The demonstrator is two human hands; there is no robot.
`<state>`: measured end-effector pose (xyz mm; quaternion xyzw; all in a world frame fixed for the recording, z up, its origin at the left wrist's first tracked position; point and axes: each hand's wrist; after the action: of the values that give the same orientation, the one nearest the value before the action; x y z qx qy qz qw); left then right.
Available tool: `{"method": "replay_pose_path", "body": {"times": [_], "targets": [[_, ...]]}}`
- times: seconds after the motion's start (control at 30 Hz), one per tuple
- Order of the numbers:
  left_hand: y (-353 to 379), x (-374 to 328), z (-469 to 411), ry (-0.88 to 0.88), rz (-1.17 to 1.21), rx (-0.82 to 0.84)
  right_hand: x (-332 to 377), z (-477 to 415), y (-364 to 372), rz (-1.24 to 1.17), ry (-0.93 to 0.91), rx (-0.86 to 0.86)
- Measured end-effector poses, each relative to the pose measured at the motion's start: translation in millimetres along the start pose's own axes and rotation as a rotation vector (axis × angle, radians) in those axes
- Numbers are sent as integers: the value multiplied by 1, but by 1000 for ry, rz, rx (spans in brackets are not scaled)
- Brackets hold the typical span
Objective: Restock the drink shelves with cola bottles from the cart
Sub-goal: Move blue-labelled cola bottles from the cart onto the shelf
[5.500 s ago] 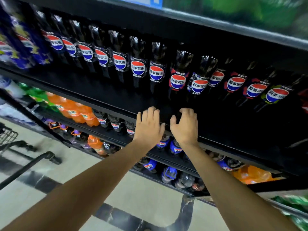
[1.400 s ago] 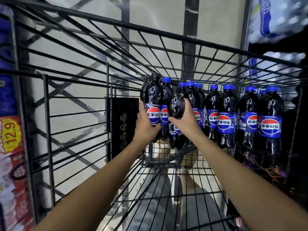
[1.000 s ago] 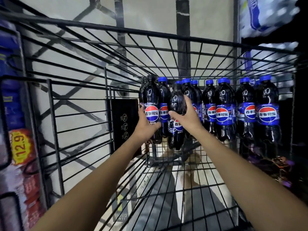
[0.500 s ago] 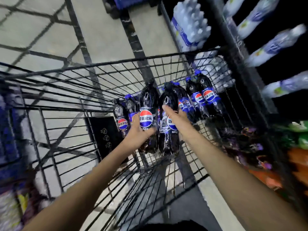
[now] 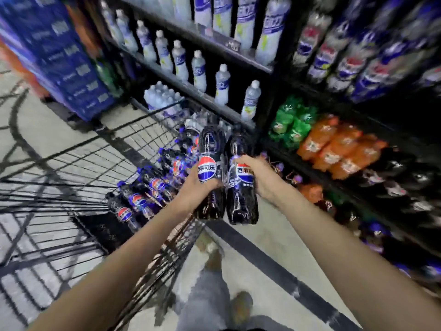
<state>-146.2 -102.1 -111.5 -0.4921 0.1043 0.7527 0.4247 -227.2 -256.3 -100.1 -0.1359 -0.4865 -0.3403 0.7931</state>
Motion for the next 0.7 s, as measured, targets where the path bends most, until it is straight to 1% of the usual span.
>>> {"method": "replay_pose_path", "body": {"times": [0.07, 0.17, 0.27, 0.43, 0.57, 0.63, 0.7], "targets": [[31, -11, 11, 5, 2, 82, 3, 37, -35, -76, -62, -60], [81, -28, 29, 62, -41, 158, 6, 86, -86, -178, -139, -179], [130, -49, 47, 80, -47, 282, 5, 127, -133, -246, -162, -280], [214, -80, 67, 161, -86, 467, 0, 178, -210, -325, -189, -428], [286, -106, 80, 200, -158, 592, -10, 209, -278, -336, -272, -486], [324, -119, 86, 214, -148, 650, -11, 223, -313, -340, -276, -549], [365, -132, 91, 252, -185, 705, -10, 239, -347, -347, -266, -621]]}}
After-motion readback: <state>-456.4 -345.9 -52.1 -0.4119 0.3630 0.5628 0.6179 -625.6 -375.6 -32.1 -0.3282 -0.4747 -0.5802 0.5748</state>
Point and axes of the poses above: each hand's wrist, its own z-axis away from the middle knuckle, its own y-axis out of the palm, x = y × z, and after that the axes turned 7 degrees about -y, right-handed
